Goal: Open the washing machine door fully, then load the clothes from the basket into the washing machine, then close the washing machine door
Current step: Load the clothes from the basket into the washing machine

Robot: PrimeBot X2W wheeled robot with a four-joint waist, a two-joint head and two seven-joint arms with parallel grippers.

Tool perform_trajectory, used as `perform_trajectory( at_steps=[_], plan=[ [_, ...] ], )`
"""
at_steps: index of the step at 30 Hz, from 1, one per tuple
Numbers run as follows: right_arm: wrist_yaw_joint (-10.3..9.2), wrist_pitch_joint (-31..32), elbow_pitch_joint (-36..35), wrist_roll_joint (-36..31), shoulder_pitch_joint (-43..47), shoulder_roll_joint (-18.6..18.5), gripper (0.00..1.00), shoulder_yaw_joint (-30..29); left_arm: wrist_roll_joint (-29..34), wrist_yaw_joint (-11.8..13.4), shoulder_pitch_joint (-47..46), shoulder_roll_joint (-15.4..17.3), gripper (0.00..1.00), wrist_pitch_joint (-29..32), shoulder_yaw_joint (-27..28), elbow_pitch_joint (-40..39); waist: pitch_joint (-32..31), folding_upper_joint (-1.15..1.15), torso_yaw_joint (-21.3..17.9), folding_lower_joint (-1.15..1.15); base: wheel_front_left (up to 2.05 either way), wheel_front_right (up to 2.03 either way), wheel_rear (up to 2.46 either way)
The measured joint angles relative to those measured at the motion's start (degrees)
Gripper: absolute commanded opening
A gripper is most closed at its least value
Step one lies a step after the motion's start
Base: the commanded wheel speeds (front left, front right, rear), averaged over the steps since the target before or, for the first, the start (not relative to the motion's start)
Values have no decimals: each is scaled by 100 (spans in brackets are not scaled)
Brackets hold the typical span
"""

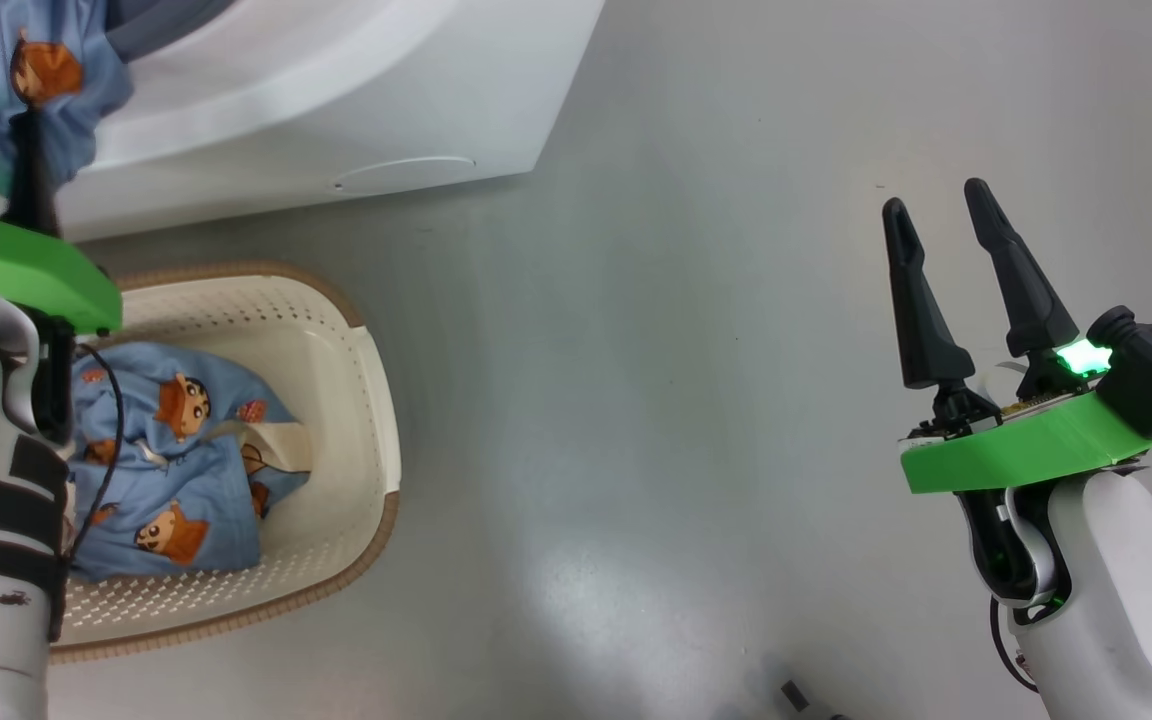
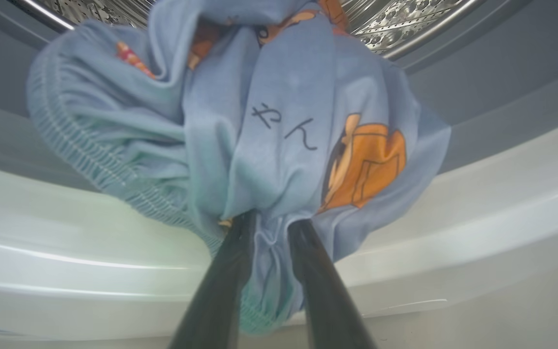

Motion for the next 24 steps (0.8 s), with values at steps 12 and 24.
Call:
perform_trajectory(
  at_steps=[12, 24],
  plan=[
    [0, 0, -13, -1, -60, 20, 100, -27, -11, -1, 29, -64, 0, 29, 71, -281, 4, 0, 75, 0, 0, 0, 0],
    [0, 0, -9, -1, -59, 43, 100, -22, 133, -1, 307, -199, 0, -2, 392, -1527, -78, 0, 219, 0, 0, 0, 0]
  ],
)
